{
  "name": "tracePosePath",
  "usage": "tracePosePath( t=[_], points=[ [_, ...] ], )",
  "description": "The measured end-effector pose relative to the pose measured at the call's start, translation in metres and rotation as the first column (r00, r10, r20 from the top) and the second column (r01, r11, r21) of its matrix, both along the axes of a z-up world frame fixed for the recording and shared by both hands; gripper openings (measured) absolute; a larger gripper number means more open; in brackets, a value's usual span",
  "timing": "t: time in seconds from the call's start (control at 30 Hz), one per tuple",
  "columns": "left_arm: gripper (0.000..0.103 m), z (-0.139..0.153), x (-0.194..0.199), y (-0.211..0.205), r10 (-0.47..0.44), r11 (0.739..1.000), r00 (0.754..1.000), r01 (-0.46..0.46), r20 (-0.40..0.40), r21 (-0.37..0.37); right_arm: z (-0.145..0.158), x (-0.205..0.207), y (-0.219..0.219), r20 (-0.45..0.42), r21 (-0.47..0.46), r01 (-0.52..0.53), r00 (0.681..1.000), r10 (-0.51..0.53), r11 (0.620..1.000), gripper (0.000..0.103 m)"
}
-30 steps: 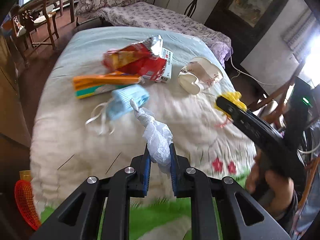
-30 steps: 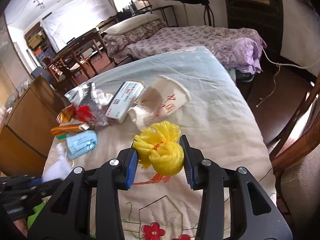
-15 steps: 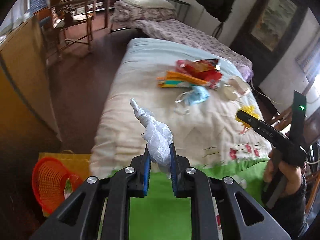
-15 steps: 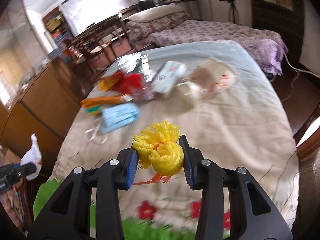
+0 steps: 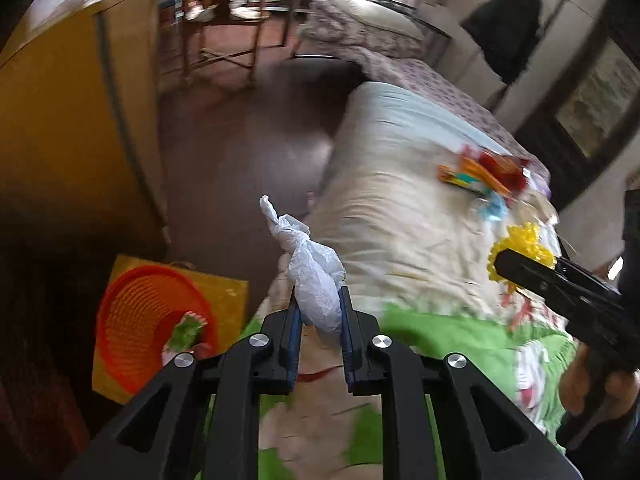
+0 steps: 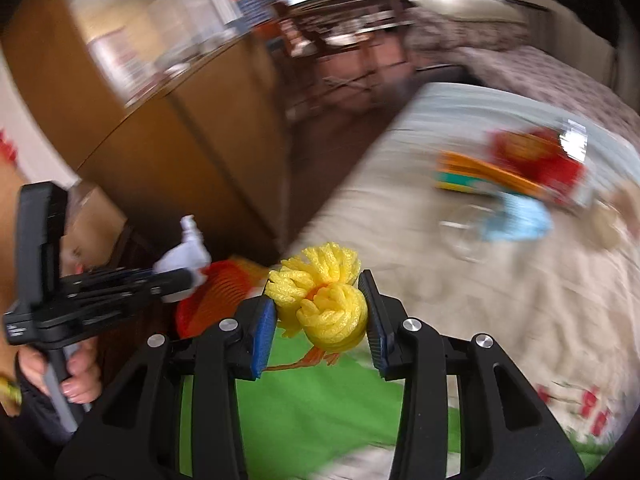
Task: Collect trash
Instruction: 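Carry tissue and yarn ball to the red wastebasket and open both grippers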
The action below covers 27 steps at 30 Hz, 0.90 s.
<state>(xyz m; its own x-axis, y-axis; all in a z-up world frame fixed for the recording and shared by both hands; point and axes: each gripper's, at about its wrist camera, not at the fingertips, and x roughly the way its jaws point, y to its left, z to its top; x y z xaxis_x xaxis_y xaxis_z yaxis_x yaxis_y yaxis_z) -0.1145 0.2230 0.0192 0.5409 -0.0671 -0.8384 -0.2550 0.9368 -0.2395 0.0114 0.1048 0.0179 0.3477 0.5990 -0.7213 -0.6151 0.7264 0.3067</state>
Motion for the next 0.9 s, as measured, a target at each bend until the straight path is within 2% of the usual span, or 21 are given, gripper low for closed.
tracePosePath(
  t=[0.2, 0.33, 0.43, 0.6, 0.73, 0.9],
  points=[
    [0.017, -0.015, -0.025, 0.054, 0.119, 0.993, 0.992, -0.119, -0.037, 0.008, 0.008, -0.02, 0.086, -0.022, -0.034, -0.178, 0.984, 0.177, 0.983, 0.04],
    [0.017, -0.033, -0.043, 0.086, 0.192, 0.981, 0.979, -0.193, -0.074, 0.0, 0.003, -0.037, 0.14, -0.028, -0.085, -0.263, 0.965, 0.262, 0.961, 0.04],
    [0.017, -0.051, -0.053, 0.112, 0.248, 0.968, 0.962, -0.251, -0.114, -0.01, -0.007, -0.044, 0.171, -0.081, -0.093, -0.313, 0.949, 0.306, 0.945, 0.04],
    [0.017, -0.08, -0.068, 0.142, 0.314, 0.947, 0.936, -0.32, -0.162, -0.014, -0.038, -0.043, 0.218, -0.171, -0.114, -0.351, 0.929, 0.329, 0.929, 0.04],
    [0.017, -0.109, -0.075, 0.159, 0.338, 0.934, 0.917, -0.354, -0.212, -0.041, -0.063, -0.047, 0.238, -0.221, -0.132, -0.36, 0.919, 0.327, 0.924, 0.04],
    [0.018, -0.129, -0.079, 0.169, 0.362, 0.922, 0.899, -0.384, -0.246, -0.046, -0.089, -0.04, 0.253, -0.282, -0.149, -0.344, 0.914, 0.293, 0.927, 0.041]
  ],
)
